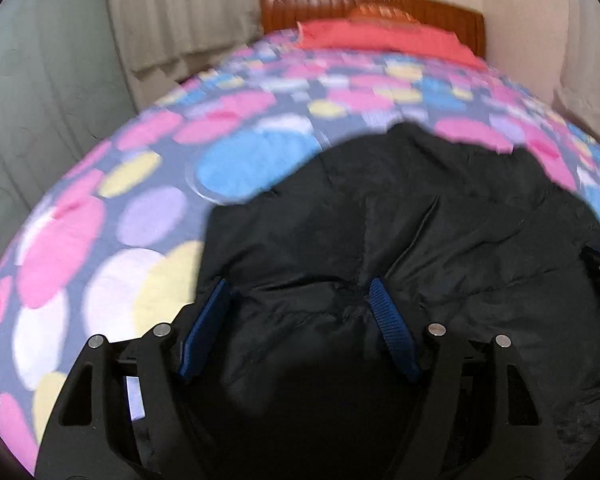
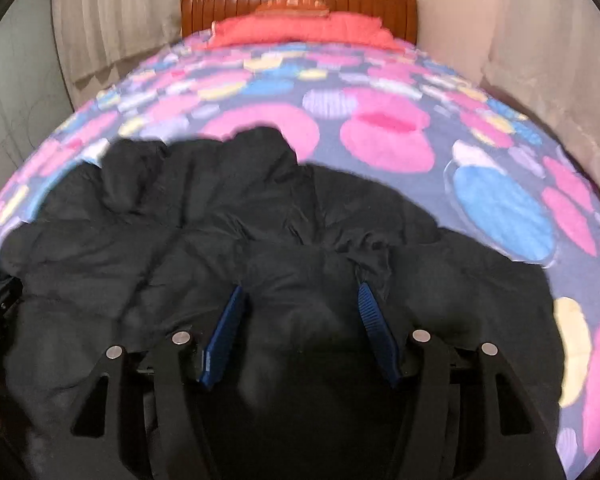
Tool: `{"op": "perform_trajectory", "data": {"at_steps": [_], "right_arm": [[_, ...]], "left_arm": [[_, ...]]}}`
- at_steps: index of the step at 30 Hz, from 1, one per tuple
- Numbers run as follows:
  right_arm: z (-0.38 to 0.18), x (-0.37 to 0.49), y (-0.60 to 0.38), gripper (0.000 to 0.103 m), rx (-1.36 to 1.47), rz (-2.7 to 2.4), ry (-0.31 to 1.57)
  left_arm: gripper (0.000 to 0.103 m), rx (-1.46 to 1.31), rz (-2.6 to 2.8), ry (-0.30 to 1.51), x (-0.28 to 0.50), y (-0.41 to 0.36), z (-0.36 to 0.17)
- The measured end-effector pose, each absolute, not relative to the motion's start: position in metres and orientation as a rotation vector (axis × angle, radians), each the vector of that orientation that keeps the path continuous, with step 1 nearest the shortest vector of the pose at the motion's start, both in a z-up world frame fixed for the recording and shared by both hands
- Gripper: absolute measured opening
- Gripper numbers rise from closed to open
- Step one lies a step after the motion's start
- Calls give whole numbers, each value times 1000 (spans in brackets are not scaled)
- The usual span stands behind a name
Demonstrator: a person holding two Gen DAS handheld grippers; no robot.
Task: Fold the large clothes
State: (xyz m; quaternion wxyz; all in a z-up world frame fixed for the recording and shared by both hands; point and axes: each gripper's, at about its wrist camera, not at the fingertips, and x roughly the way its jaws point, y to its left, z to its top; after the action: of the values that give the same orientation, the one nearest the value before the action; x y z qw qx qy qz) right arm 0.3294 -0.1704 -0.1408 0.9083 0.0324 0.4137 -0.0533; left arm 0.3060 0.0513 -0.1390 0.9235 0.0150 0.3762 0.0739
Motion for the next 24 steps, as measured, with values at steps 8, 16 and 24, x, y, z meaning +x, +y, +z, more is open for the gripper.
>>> {"op": "perform_trajectory", "data": {"at_steps": [8, 16, 24], "right_arm": [[-166, 320, -124, 61, -35, -20, 898], [-139, 285, -173, 61, 49, -130, 831], [-171, 293, -186, 63, 86, -115, 891]], "left_arm": [[73, 56, 0, 877, 300, 6, -160], [73, -49, 88, 772, 272, 44, -137], [73, -10, 114, 856, 286, 48, -165]]}}
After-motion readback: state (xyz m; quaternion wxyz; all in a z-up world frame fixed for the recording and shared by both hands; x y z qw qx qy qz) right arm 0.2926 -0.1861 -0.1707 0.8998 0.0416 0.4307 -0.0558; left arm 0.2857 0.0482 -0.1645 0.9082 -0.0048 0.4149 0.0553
